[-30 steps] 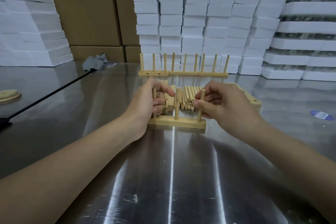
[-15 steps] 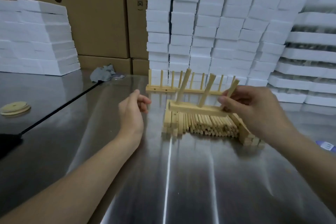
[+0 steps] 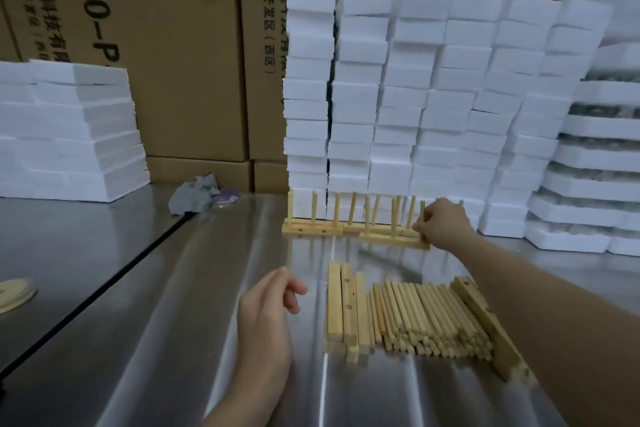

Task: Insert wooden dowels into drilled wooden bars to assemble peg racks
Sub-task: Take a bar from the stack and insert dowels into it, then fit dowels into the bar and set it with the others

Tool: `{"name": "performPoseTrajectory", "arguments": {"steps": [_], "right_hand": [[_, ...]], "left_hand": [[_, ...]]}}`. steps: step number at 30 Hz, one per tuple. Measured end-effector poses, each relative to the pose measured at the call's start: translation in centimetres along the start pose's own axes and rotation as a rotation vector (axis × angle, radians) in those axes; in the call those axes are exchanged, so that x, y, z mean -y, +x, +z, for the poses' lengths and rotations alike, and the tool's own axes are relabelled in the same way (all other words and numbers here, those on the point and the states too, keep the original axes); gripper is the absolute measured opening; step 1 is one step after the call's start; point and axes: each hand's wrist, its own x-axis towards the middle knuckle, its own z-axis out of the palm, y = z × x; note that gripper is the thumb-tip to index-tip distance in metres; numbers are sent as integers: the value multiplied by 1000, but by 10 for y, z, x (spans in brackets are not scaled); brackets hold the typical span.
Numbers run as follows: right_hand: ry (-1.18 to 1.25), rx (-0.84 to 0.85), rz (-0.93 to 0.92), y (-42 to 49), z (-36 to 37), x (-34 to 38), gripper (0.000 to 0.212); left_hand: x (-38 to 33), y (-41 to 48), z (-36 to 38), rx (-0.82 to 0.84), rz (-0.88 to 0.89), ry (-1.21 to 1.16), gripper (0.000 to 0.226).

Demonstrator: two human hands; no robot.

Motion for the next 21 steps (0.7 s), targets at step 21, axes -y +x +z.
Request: {"name": "performPoseTrajectory", "arguments": {"steps": [21], "right_hand": [[40,-26,63,51,59,-2,17]], "left_hand": [[-1,2,3,-31,-3,-50,39]]}}
